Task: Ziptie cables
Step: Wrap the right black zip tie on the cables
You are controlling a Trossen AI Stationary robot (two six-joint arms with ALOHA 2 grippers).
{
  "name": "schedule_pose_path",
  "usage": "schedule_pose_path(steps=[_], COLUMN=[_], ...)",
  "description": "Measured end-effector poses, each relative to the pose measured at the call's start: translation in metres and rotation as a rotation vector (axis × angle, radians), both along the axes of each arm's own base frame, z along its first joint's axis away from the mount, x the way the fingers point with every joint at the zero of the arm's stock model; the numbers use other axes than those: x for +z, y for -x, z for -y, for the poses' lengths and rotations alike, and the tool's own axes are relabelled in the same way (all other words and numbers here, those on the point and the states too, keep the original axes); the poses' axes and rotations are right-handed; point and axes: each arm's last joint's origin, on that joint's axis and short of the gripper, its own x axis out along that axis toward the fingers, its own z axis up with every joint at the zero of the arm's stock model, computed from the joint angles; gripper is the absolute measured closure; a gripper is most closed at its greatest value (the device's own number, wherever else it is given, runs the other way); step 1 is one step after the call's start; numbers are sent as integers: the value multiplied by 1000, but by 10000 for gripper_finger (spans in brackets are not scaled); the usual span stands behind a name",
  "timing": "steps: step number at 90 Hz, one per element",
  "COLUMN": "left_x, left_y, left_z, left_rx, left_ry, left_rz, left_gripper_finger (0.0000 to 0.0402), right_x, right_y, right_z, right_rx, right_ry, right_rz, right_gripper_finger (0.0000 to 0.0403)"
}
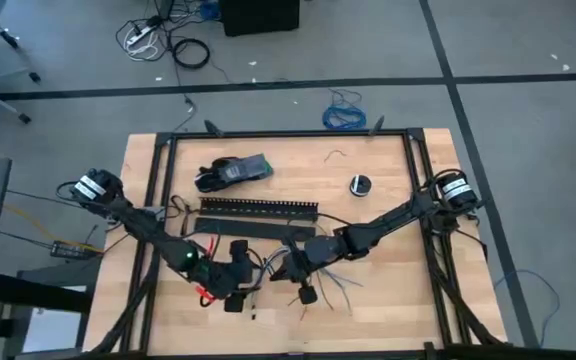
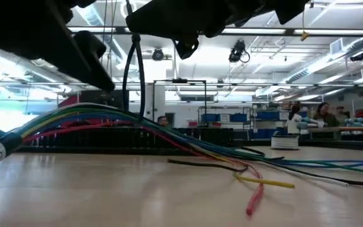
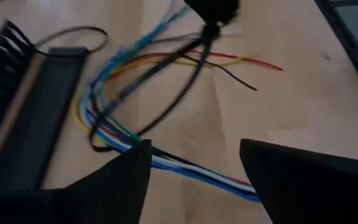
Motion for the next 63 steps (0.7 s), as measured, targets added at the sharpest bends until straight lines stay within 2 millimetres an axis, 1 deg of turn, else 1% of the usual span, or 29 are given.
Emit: schedule_pose_path(steps=[11,28,39,51,63], left_x=[-2,-17,-22,-22,-23], left_y=[1,9,11,9,6], left_z=[0,-6,-11,-14,-16], left_rx=[42,163,262,331,345], left_ry=[54,165,239,320,394], left_rz=[-4,-52,-58,-51,-81], left_gripper_finger=[161,161,161,161,161], right_x=[-1,-1,-1,-1,-1], right_y=[0,0,0,0,0], right_z=[1,1,1,1,1], right_rx=[-20,-25,-25,-22,-15], right_ry=[10,16,21,28,36], right_rz=[-3,-6,-4,-2,0], right_gripper_finger=[403,403,403,402,402])
